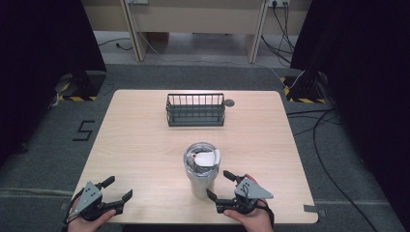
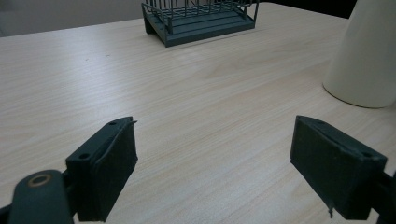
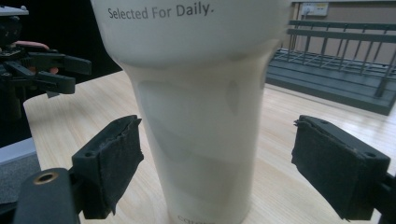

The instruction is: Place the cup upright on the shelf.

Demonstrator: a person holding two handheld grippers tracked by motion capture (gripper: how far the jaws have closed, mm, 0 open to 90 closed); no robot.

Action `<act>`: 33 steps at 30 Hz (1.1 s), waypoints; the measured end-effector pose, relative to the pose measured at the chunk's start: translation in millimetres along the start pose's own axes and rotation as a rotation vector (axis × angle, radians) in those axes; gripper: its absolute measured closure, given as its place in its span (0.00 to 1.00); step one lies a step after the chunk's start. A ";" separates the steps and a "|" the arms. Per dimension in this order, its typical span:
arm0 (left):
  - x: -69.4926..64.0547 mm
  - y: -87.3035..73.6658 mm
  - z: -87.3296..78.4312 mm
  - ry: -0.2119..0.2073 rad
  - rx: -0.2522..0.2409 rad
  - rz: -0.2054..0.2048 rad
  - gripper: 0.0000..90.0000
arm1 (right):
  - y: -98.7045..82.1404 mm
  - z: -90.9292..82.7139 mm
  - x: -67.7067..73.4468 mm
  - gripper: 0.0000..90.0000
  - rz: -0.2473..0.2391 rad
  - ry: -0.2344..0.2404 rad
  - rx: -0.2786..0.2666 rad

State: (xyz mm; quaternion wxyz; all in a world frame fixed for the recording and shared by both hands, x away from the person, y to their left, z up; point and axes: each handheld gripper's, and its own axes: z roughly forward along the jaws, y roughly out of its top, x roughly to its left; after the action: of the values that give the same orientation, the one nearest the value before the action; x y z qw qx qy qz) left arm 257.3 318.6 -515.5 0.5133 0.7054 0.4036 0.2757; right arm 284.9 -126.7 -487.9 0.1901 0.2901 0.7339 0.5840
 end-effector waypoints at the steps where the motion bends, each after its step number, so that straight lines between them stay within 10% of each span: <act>1: 0.1 0.0 0.0 0.000 0.000 0.000 0.16 | 0.4 1.9 0.2 0.17 0.003 0.004 0.001; 33: 0.9 -1.0 1.9 -0.010 0.008 -0.008 0.16 | 12.3 55.2 1.6 0.07 -0.032 0.053 0.017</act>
State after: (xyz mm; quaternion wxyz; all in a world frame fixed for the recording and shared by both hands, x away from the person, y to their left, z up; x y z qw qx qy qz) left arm 258.9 318.6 -517.1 0.5135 0.7073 0.4048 0.2685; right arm 320.3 -82.6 -489.4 0.1773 0.2644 0.7483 0.5821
